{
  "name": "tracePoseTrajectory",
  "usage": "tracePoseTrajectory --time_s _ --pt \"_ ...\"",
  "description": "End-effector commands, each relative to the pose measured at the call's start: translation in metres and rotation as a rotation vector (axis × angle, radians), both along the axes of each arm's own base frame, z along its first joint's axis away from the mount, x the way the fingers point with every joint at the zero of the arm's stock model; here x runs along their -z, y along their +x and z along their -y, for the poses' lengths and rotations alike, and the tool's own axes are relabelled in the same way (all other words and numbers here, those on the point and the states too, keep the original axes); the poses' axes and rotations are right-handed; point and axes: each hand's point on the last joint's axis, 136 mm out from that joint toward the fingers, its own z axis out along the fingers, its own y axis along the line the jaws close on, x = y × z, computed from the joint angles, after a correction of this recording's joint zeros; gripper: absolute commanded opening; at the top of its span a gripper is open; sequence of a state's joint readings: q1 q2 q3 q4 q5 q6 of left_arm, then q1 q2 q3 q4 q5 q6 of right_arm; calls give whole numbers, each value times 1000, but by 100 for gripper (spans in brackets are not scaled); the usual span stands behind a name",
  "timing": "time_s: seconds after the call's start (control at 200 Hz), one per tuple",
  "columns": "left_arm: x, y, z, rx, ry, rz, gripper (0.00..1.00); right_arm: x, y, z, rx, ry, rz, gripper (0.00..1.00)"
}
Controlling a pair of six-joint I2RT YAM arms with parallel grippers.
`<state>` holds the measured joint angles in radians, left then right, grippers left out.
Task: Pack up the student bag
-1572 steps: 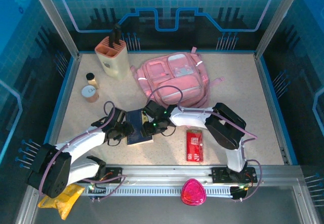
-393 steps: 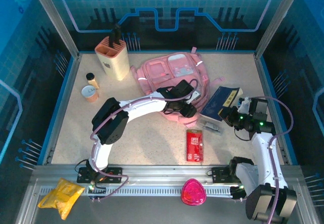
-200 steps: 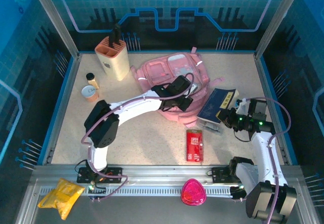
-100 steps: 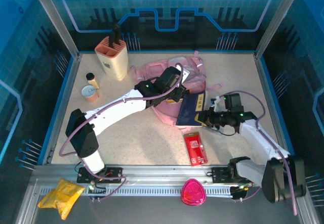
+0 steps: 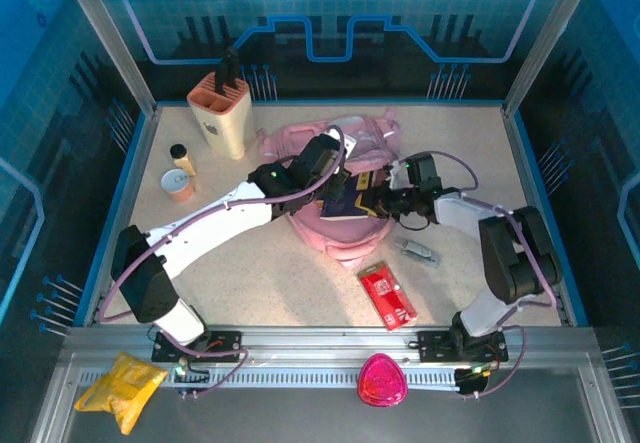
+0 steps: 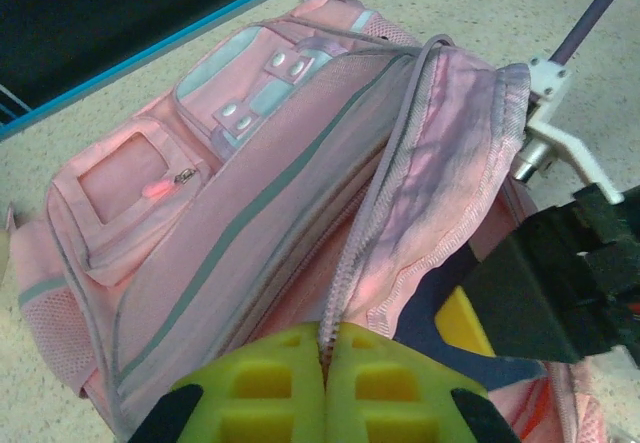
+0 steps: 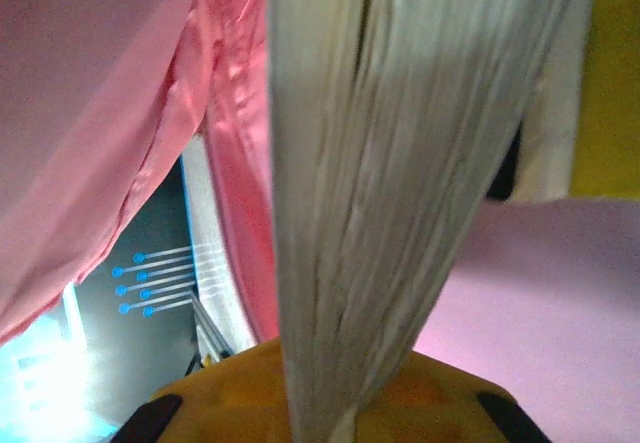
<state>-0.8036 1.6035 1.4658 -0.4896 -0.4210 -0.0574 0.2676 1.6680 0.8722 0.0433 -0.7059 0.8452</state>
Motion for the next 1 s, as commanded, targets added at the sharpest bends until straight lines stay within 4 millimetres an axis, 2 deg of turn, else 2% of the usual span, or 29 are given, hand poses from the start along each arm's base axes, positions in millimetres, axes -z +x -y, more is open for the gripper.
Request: tracePoseTrajectory --time_s 0.0,0.105,0.155,0.35,0.365,0.4,0.545,0.65,0.705,0.81,0.996 --pt "-22 9 -8 -88 -85 46 0 -7 24 -9 -12 -6 78 22" --pt "-20 12 -5 -104 -114 26 0 0 23 -2 -3 -60 78 41" --pt "-18 12 -5 -110 -117 14 0 -1 19 4 -1 -98 92 47" --pt "-19 11 -2 -107 -146 4 0 -11 -8 31 7 -255 154 61" --pt "-19 11 -2 -107 -149 2 0 -4 -16 34 6 -267 136 61" --pt "-21 11 -1 -106 -157 3 0 -1 -23 36 5 -279 132 61" --pt "-21 12 3 -92 -163 4 0 7 -53 17 -62 -278 130 49" --pt "-21 13 4 -97 -161 1 0 17 -55 8 -64 -288 141 35" --pt "-20 14 6 -93 -161 1 0 16 -47 3 -57 -273 143 27" --pt "-22 16 6 -106 -164 -5 0 15 -23 -3 -31 -268 184 18" --pt "-35 10 8 -90 -217 2 0 19 25 3 75 -273 230 4"
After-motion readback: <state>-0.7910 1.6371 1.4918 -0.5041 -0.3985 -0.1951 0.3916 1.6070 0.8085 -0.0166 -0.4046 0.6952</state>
